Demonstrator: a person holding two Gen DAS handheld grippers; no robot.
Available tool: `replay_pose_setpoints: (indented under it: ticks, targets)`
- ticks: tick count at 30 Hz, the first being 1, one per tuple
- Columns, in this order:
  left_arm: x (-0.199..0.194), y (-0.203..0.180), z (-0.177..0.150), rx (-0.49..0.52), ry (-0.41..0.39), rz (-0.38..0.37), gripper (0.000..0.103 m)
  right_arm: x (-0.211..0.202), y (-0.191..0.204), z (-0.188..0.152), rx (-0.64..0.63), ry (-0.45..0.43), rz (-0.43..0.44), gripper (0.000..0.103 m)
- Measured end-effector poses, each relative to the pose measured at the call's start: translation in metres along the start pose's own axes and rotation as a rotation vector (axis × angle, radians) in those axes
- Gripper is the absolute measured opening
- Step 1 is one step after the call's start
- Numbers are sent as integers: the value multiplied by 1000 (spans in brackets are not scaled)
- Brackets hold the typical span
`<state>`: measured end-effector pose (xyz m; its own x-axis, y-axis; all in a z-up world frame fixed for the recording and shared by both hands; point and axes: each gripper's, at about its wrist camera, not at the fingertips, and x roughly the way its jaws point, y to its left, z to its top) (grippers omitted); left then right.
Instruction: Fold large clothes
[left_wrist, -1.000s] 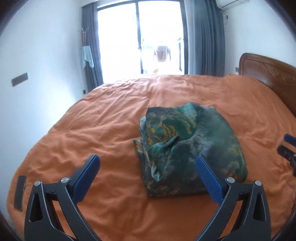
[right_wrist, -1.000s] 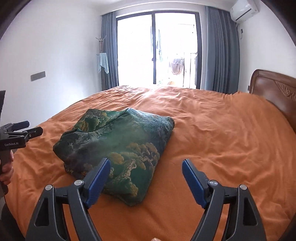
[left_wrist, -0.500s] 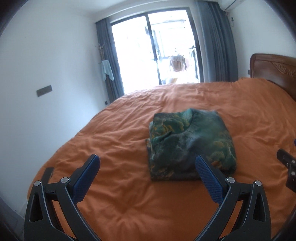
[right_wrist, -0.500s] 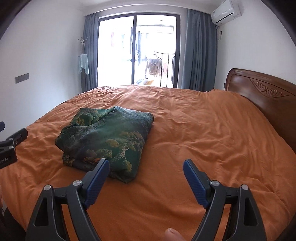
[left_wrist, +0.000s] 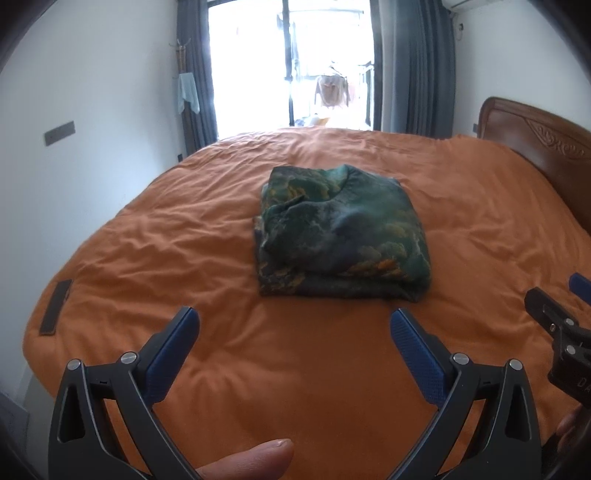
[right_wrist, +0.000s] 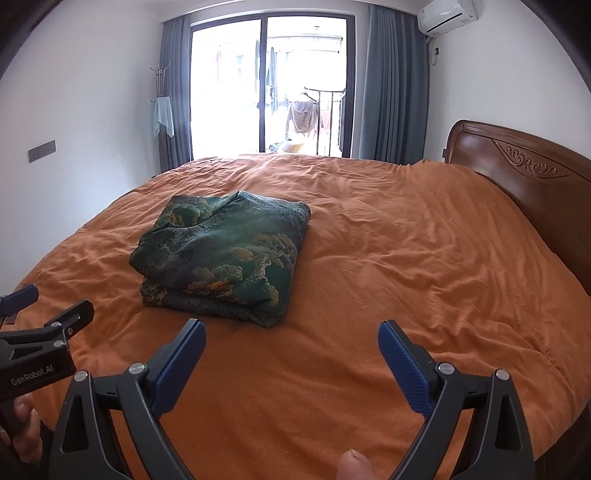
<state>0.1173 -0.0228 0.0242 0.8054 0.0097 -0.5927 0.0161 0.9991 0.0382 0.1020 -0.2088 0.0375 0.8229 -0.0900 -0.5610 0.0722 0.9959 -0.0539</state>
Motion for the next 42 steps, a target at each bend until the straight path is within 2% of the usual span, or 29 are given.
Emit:
replay_pose_setpoints:
  ticks: [1,7,12,18,22,29,32,42]
  targets:
    - [0,-2,-1,5,-2,1,103,-1,1,0,2,3,4,103]
    - [-5,-10,-5,29,-26,17,103,-9,7,-2,-21,15,-16,103]
    - [-5,-12,-5,18,-5,17,103,-11,5,-2,-21,22,-40,103]
    - [-8,-15,-5,11,11,-30,103,-13,0,-2,-5,29,-59,103]
    - [-11,-22,-4,33,0,1,103,-15,-1,-2,3,21,-64,103]
    - [-17,-23,-3,27,-13,17,103,-12,-1,-4,-8,32,-23,103]
    - [-17,-25,-2,39,-13,17,103,-16,-1,-3,-14,8,-29,103]
    - [-18,-27,0,27,6,-1,103,-15,-5,0,-5,26,-42,103]
